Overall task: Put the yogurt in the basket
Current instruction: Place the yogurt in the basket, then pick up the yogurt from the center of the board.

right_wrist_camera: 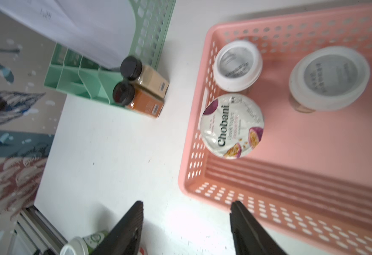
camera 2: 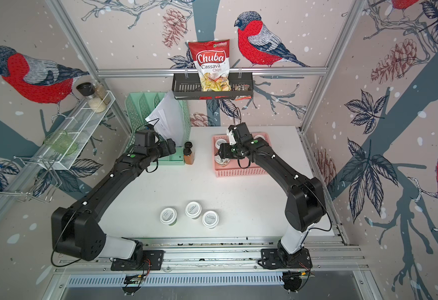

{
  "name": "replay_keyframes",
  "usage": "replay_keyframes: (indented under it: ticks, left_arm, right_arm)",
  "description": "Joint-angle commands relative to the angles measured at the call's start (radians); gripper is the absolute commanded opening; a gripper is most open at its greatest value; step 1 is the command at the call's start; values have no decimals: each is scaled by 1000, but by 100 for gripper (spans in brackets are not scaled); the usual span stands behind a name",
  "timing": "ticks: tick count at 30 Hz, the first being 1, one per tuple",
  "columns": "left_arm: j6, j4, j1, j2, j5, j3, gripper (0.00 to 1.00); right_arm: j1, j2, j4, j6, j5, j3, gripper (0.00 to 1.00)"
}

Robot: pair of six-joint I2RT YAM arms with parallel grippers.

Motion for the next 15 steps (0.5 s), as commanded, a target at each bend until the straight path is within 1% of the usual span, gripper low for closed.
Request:
replay_keyframes:
  ticks: [1,3,4,6,9,12,15]
  left_arm:
    - [23,11,-8,-35,-27,-16,96]
    - [25,15,-13,-52,-31,-24,96]
    - [26,14,-15,-55,-34,-24,96]
    - [28,12,-21,-60,-39,-23,96]
    - [32,7,-37,-64,-56,-22,96]
    - [39,5,-51,-66,-76,-22,96]
    - [41,2,-61,-66,-87,-25,96]
  right_arm:
    - [116,-85,-54,-74,156,-82,71]
    - [246,-144,-65,-78,235,-160,79]
    - [295,-171,-64,-73,254,-192,81]
    - [405,-229,-47,-46,280,-268,87]
    - [536,-289,-24,-8,303,-353,96]
    - [633,-295,-42,20,344,-395,100]
    - [705,-261,-71,37,380,-408,100]
